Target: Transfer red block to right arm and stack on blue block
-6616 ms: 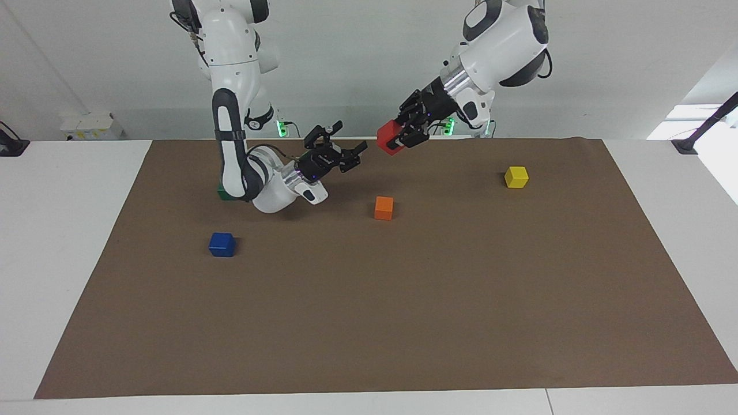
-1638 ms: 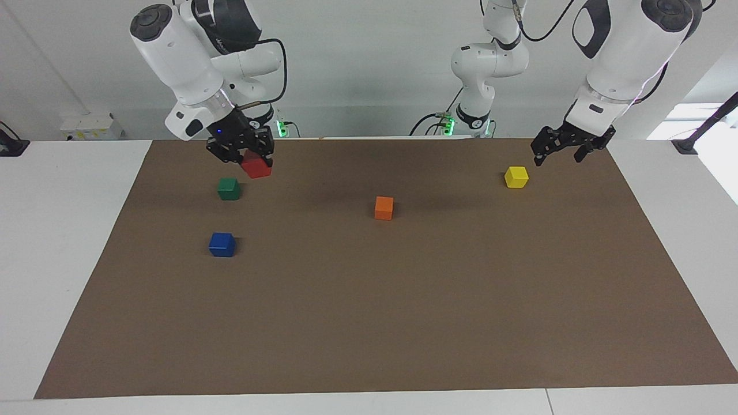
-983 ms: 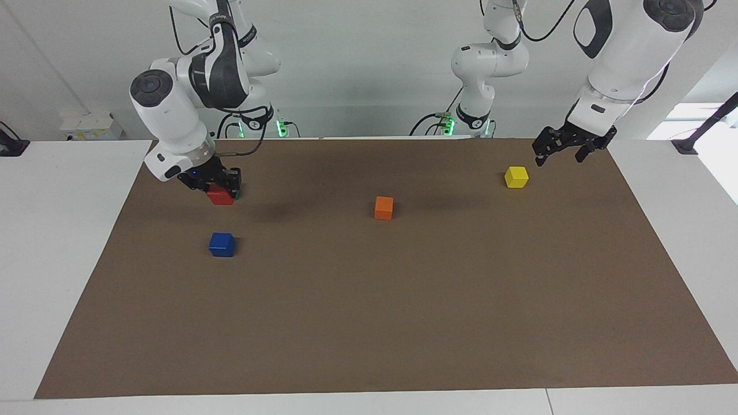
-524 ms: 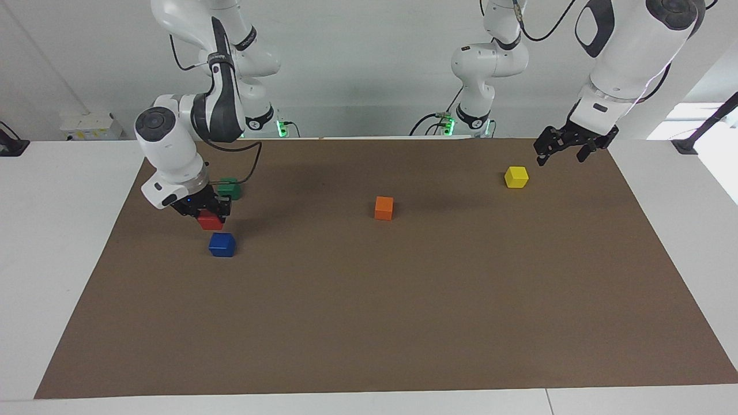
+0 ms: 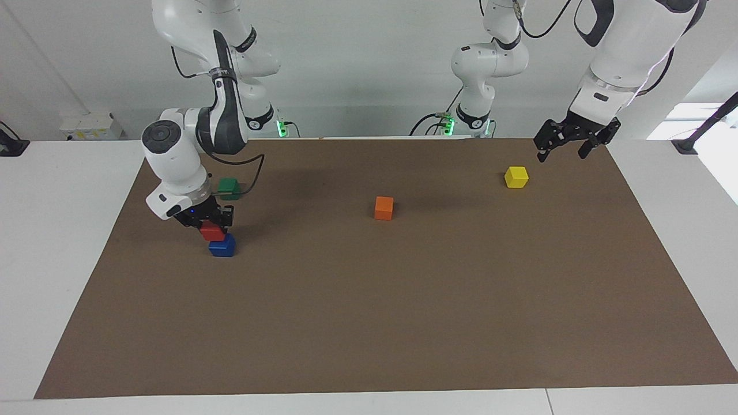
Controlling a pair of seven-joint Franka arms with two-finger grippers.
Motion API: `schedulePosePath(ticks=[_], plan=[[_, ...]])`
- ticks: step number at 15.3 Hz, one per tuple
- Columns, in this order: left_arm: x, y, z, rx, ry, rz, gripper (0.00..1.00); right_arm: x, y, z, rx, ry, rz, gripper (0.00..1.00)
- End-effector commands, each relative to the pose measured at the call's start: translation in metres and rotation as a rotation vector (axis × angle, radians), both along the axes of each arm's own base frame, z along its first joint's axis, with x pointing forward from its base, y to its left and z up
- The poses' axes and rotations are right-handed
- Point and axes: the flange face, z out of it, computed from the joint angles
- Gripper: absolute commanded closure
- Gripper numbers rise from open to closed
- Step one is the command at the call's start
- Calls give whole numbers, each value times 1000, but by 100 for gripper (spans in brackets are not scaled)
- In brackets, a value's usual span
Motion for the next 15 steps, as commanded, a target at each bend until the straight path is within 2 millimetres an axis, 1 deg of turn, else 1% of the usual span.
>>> schedulePosePath(ticks=[1,3,7,9,10,11,12,13,14,15], plan=[[-4,2,5,-12,-14,-7,0,1,-5,-3,-12,-12,26,100],[-6,2,4,-11,-10,-13,0,1,-3,-3,-12,-15,26,100],[-8,-2,4,-11,-9,-18,0,2,-5,-2,2,-21,11,100],[-8,0,4,-11,-9,-15,0,3,-7,-2,20,-22,-10,100],[-9,0,5,-11,-10,-15,0,3,-10,-2,38,-23,-28,86],[-9,0,4,-11,-9,-12,0,3,-12,-3,43,-22,-36,69],[-9,1,4,-10,-6,-9,0,3,-13,-1,44,-25,-38,62],[-10,3,3,-9,8,-2,0,3,-11,-2,44,-25,-34,58],[-10,6,3,-9,8,2,0,3,-13,-2,44,-25,-35,47],[-10,7,3,-9,5,4,0,3,-13,-2,44,-25,-29,47]])
